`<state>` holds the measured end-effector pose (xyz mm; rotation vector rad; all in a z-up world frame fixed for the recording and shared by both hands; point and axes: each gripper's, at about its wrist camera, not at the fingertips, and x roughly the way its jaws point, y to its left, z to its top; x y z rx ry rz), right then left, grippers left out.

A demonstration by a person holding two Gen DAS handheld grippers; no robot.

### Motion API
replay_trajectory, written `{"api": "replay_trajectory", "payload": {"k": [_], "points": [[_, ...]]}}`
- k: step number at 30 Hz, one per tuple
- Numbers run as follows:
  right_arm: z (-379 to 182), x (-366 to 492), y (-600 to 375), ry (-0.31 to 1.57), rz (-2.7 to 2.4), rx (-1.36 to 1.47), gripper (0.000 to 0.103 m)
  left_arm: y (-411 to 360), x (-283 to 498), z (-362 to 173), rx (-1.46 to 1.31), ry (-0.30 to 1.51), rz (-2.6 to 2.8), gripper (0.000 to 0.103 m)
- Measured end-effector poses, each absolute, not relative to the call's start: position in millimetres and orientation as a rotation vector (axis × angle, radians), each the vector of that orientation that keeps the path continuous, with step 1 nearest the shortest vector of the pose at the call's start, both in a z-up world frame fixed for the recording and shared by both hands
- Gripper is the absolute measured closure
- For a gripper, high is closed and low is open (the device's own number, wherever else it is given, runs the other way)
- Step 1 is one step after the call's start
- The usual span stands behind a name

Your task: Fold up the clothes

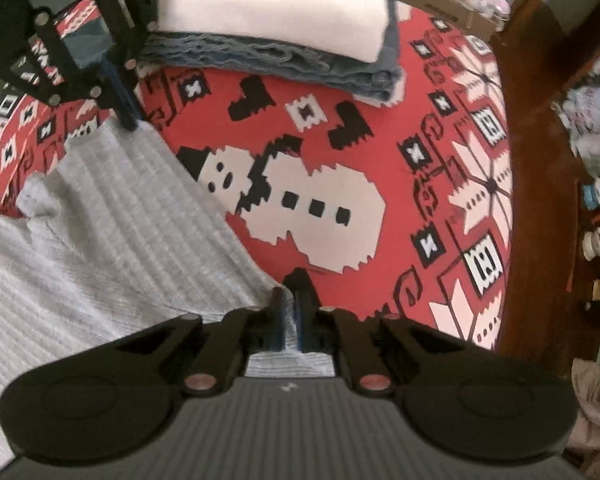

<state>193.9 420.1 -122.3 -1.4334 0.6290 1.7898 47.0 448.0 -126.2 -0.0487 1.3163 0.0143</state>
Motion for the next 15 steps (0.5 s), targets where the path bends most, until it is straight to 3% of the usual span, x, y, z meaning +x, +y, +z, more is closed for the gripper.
{"api": "replay_trajectory", "payload": {"k": [5,15], "points": [[-111.9,205.9,420.5,0.634,1.724,-1.295,0.1,460.1,43.0,-104.6,-0.03,1.274,0.11,0.101],[-126.0,215.3,436.3,0.685,1.662,-1.179,0.1,465.9,54.1,-116.1,0.173,1.261,0.186,0.101]]}}
